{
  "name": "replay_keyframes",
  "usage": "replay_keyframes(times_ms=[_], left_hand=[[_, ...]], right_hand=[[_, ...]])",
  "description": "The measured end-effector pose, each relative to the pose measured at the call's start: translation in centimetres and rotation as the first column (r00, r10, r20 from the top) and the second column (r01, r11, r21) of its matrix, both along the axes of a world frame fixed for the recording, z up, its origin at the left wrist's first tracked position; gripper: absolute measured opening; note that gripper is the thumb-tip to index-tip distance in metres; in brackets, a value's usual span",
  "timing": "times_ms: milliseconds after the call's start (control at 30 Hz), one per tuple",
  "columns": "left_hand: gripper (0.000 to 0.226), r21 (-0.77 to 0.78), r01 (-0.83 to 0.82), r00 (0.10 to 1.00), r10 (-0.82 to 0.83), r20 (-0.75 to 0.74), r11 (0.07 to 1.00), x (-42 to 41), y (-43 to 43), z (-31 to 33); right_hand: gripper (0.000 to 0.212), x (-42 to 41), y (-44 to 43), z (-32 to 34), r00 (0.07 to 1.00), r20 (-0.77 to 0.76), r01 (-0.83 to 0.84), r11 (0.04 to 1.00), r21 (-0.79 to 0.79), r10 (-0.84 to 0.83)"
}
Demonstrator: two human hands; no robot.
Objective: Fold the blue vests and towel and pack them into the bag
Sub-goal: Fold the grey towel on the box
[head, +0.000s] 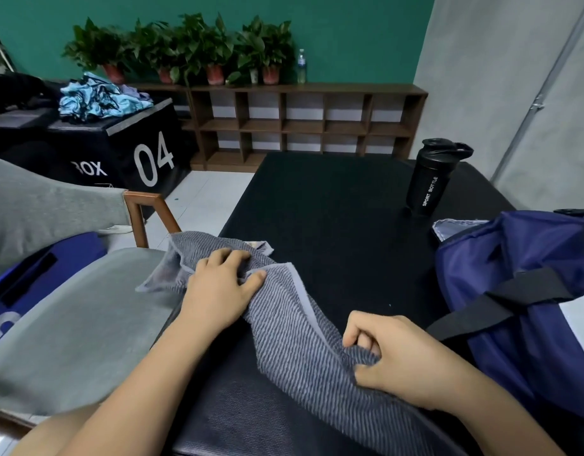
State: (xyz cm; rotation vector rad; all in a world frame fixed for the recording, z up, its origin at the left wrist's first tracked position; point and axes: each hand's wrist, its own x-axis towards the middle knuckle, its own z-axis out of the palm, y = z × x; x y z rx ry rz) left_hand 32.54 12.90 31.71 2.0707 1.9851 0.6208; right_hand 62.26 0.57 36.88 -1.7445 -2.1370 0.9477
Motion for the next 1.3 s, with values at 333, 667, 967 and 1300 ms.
replay_keyframes(times_ms=[333,667,967,1300], left_hand=[[0.062,0.063,0.463,0.883,-0.466,0.052,0.884,6.6,-3.3,-0.5],[0.019,0.102,0.349,0.851,-0.361,0.381,0.931,7.9,-1.0,3.3],[0.082,0.029,0.02,0.975,-0.026,0.219,0.999,7.6,4.2,2.3],[0.059,-0.033,0.082,0.793,-0.045,0.607,0.996,5.1,5.7,2.6]], right_hand=[[0.008,-0.1,5.0,2.7,0.97,-0.001,0.23,0.923,0.308,-0.241],[0.024,0.0,12.7,-0.2,0.91,0.363,0.124,0.968,0.22,-0.199],[0.019,-0.5,14.3,1.3,0.953,0.267,0.093,0.979,0.18,-0.14],[0.025,-0.6,15.5,3.7,0.956,0.288,0.014,0.989,0.149,-0.057]])
